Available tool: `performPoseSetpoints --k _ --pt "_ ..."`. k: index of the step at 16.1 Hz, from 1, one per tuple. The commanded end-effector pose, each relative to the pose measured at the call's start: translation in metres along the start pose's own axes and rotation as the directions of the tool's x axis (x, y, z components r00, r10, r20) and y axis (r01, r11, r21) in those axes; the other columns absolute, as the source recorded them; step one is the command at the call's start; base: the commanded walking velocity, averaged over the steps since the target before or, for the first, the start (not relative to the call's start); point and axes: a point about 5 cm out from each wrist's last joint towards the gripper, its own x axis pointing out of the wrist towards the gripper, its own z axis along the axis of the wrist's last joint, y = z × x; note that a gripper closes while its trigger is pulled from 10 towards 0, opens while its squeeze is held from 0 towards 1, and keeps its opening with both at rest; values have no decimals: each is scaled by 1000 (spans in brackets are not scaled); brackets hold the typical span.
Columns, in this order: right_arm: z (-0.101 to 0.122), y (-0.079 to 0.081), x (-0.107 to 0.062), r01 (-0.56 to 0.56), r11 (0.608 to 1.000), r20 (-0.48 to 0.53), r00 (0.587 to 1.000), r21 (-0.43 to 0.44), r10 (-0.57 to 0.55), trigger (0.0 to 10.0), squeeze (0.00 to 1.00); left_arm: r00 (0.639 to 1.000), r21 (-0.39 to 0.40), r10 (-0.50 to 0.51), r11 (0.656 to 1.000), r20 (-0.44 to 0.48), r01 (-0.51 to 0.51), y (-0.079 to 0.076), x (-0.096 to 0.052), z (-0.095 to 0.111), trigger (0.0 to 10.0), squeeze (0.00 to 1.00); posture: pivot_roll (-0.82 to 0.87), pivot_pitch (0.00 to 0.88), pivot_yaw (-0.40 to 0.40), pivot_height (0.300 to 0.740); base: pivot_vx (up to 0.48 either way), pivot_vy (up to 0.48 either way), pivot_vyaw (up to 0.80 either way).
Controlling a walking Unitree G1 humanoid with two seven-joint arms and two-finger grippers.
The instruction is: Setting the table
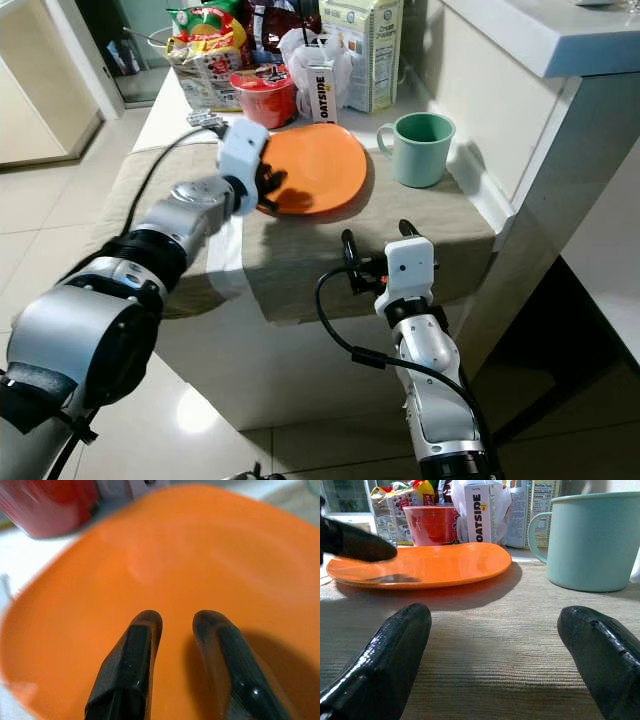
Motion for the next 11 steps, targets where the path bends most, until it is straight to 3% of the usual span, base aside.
performPoseSetpoints --k 1,8,11 --pt "4 2 1 -5 1000 10 1000 -5 5 10000 0 999 6 -5 1000 -40 6 2 -1 -4 10000 0 -255 34 148 740 0 0 0" --pt "4 4 2 -16 1000 5 1000 -1 16 10000 0 980 -30 -68 998 -187 63 5 -5 -32 10000 0 -231 34 137 740 0 0 0" --pt "3 6 3 -27 1000 1 1000 -2 27 10000 0 975 -30 -86 996 -205 82 12 -8 -31 10000 0 -218 30 136 740 0 0 0"
